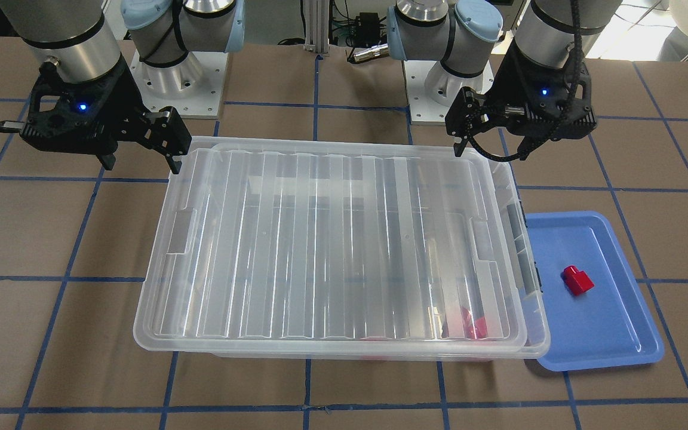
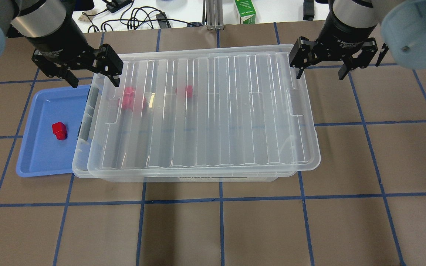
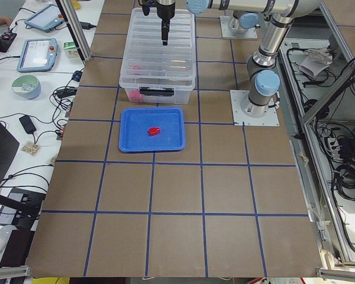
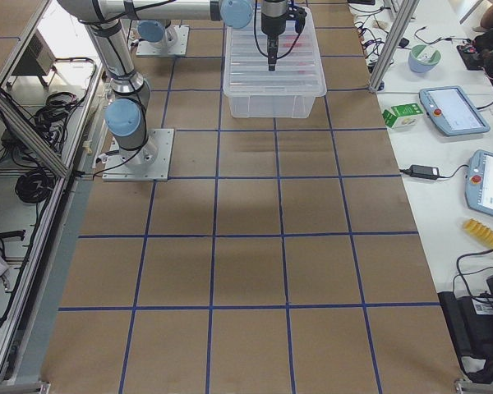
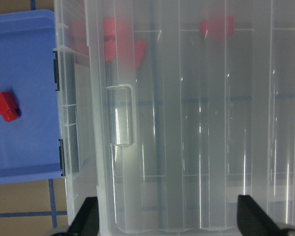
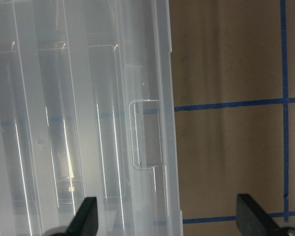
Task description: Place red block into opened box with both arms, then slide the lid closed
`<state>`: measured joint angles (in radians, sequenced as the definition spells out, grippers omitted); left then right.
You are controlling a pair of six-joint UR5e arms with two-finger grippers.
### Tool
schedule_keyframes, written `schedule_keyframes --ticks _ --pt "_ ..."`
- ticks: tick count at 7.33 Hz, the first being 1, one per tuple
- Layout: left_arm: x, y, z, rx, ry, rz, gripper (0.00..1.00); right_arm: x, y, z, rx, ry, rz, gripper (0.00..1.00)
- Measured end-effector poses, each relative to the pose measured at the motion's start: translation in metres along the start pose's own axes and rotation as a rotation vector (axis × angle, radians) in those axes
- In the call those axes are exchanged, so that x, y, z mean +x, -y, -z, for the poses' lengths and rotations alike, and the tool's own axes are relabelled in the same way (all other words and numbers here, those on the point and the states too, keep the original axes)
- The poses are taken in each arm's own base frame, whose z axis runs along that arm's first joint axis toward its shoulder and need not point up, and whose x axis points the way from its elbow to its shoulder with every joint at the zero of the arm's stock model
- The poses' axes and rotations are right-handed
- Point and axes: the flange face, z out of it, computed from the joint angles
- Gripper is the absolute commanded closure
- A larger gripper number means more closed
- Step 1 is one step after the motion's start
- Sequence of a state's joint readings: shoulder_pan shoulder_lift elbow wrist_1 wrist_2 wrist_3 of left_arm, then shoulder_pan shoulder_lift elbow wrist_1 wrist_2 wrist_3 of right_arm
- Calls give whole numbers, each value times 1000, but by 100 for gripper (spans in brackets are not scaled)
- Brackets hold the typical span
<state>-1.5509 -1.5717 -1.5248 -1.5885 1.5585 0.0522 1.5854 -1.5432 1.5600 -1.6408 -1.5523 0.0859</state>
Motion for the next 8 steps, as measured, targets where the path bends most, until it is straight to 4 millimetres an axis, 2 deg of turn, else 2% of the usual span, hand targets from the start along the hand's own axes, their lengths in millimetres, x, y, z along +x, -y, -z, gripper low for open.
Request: schedule_keyframes --ticks 6,7,8 --pt "1 -1 0 0 0 0 0 2 1 -5 -10 0 4 0" --pt "1 -2 -2 -4 0 0 0 4 2 -18 -30 -1 10 0" --pt "1 -3 -3 -5 1 0 0 6 6 -45 -47 -2 17 0"
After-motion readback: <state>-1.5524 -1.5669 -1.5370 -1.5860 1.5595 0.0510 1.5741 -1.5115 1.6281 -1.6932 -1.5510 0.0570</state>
